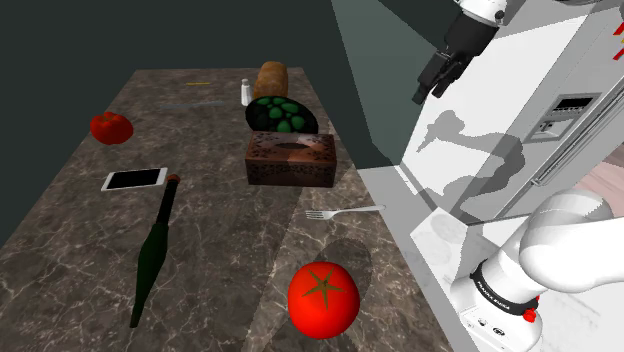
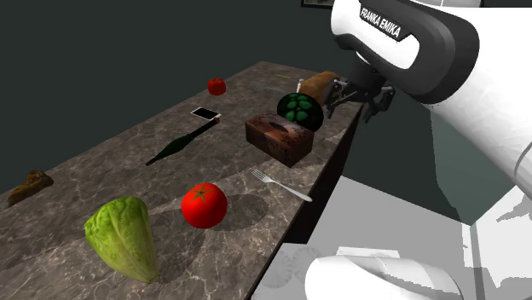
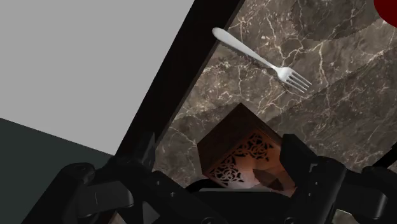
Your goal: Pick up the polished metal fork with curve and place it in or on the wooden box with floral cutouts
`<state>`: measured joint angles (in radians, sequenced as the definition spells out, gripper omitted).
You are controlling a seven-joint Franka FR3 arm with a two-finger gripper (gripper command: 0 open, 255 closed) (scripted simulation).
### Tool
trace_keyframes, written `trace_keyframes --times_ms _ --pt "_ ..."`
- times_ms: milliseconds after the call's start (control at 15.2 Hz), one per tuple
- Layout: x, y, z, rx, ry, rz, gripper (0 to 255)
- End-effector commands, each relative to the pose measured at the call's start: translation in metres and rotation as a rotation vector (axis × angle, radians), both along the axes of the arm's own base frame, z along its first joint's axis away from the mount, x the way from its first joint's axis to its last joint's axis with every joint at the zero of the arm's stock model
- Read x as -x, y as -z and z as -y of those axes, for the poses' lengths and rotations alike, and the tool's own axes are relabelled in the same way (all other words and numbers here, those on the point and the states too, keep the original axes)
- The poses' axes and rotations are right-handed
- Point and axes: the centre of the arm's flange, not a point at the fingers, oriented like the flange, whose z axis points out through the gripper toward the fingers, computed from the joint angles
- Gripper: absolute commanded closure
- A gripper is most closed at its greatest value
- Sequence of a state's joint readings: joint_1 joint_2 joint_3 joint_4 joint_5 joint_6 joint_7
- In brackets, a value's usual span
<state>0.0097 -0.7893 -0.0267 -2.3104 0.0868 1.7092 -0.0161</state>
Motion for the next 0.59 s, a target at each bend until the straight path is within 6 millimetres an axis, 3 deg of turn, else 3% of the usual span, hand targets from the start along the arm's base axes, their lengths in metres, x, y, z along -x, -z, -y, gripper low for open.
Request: trace_keyframes --times_ms 0,528 --pt "0.000 0.000 0.000 0.000 0.000 0.000 0" --pt "-0.043 0.078 -0.060 0.041 -0.267 -0.019 0"
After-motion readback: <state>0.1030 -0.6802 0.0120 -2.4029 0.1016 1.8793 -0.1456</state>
